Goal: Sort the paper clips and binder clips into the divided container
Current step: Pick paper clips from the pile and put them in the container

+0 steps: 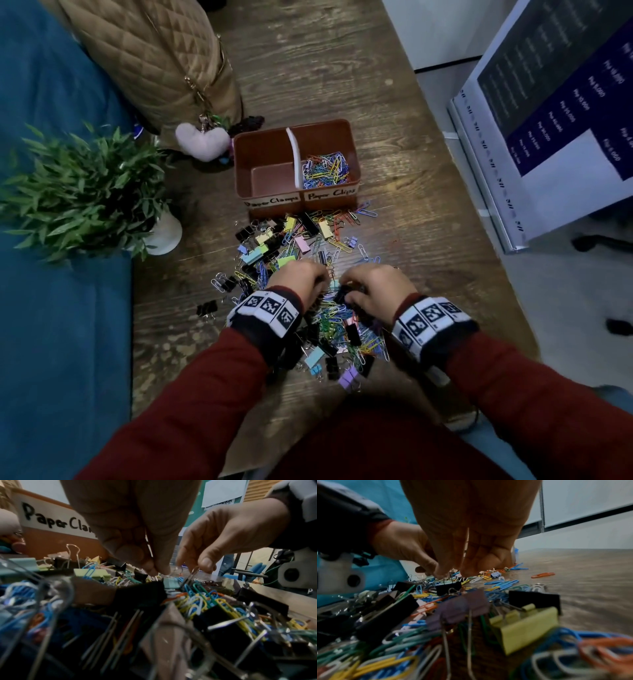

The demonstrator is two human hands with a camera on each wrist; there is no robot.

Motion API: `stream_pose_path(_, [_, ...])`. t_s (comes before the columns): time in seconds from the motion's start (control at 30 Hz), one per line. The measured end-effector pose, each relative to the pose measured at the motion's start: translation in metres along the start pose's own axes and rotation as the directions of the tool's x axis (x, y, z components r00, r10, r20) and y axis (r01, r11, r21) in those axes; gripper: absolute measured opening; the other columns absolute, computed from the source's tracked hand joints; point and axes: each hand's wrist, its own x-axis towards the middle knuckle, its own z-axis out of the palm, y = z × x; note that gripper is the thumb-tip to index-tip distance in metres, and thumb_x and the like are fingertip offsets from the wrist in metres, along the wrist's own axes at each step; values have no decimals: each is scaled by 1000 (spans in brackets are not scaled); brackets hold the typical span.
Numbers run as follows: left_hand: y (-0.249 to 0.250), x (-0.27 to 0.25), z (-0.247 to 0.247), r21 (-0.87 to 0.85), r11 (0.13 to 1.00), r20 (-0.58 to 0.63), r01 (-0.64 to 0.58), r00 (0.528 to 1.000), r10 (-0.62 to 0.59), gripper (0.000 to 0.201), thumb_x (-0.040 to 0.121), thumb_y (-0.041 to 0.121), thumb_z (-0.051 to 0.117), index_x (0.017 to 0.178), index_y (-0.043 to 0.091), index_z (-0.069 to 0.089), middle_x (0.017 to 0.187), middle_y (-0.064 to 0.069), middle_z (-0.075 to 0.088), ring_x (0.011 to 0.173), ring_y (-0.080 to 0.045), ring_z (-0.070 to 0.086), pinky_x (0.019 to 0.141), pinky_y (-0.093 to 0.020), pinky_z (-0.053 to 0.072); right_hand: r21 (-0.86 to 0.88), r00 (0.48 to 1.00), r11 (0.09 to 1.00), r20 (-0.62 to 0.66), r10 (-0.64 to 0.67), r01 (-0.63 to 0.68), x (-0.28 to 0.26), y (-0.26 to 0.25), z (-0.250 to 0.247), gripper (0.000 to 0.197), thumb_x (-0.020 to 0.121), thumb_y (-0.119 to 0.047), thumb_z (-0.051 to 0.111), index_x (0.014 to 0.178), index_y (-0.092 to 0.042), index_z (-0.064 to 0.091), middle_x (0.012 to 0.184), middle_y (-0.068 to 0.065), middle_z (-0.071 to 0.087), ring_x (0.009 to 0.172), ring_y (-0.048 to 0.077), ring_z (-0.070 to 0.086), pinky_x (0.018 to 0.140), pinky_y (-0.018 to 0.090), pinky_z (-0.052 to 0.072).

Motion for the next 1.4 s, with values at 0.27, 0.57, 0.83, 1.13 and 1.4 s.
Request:
stream_pose_path(0.27, [10,-4,6,57,997,-1,-44,999,44,19,87,30,63,105,26,62,109,3,61,100,-19,58,85,-32,50,-1,998,1000,-61,-27,27,-2,5,-3,14,81,-6,60,89,-14,68,93,5,66,90,27,61,77,36,49])
stream_pose_path(0.57, [4,-15,-16,-312,938,-176,152,961,-214,9,92,27,58,96,27,66,91,5,65,80,-13,60,74,-29,51,146,880,941,-335,337,-305,-11,58,-47,9,83,-16,64,88,-23,67,89,5,71,84,24,62,77,27,46])
stream_pose_path(0.83, [-46,-62,-26,-220,891,-276,397,851,-447,8,89,28,60,97,31,61,102,2,66,89,-20,63,83,-36,54,-95,961,993,-275,42,-71,-9,43,-38,23,81,-14,67,103,-19,66,108,4,63,104,28,55,87,35,45])
stream_pose_path(1.13, [3,-57,16,40,984,-60,174,983,-171,37,82,49,63,113,31,57,110,7,56,101,-16,57,85,-33,52,-305,953,922,256,-161,238,-19,-6,12,39,77,-45,66,109,-25,59,108,0,55,104,23,54,87,38,47])
stream_pose_path(1.4, [0,-52,27,56,982,0,183,983,-183,36,89,34,59,124,26,52,118,0,56,103,-22,59,84,-35,52,-181,981,975,163,-103,132,-27,1,26,25,82,-16,57,107,-17,54,109,5,51,95,30,58,77,38,50])
